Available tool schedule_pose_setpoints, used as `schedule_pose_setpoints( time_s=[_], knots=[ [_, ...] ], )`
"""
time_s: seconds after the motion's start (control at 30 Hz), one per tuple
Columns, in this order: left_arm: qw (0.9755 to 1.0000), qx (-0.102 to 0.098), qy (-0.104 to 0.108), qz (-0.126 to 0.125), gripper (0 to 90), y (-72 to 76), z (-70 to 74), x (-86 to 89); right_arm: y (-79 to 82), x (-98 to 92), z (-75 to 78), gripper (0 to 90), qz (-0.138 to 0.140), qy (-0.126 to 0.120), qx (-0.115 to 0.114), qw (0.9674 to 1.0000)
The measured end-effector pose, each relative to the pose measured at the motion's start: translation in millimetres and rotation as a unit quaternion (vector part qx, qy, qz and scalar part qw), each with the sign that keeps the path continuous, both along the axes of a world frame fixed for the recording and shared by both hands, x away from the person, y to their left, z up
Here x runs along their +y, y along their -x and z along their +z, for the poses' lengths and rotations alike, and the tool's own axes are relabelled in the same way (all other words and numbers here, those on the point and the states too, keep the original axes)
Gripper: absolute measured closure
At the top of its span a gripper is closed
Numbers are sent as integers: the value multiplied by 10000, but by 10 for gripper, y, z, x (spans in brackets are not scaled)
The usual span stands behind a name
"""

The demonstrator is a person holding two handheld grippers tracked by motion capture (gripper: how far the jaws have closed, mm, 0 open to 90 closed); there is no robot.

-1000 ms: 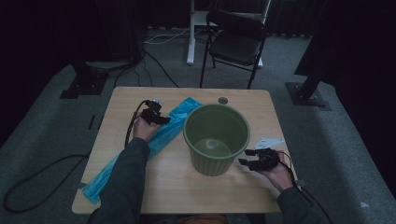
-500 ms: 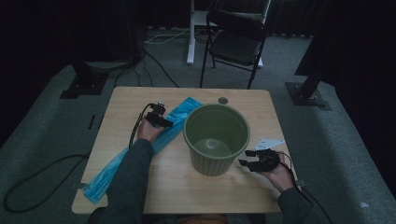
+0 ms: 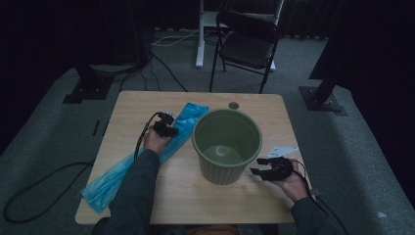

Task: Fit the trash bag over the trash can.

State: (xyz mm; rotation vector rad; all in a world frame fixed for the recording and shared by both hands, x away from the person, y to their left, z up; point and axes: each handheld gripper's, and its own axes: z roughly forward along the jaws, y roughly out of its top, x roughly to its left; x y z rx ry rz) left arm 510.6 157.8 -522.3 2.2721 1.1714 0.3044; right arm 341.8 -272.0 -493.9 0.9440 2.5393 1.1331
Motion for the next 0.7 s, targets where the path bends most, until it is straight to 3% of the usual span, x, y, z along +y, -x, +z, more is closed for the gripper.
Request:
schedule_pose_setpoints(
  time_s=[0.1, 0.3, 0.5, 0.53, 0.7],
  knots=[
    [9999, 29, 68, -111, 895, 71, 7, 87, -4, -11, -2, 463, -16, -13, 19, 10000],
    [9984, -191, 490, -216, 897, 248, 178, 283, -6, 8, -4, 465, 9, 1, 38, 10000],
    [9934, -569, 841, -536, 897, 434, 514, 372, -3, 25, 1, 465, 30, 12, 46, 10000],
    [9934, -569, 841, -536, 897, 434, 514, 372, -3, 25, 1, 465, 30, 12, 46, 10000],
    [9868, -870, 1060, -860, 896, 584, 812, 405, -4, 23, 6, 472, 25, 3, 32, 10000]
  ],
)
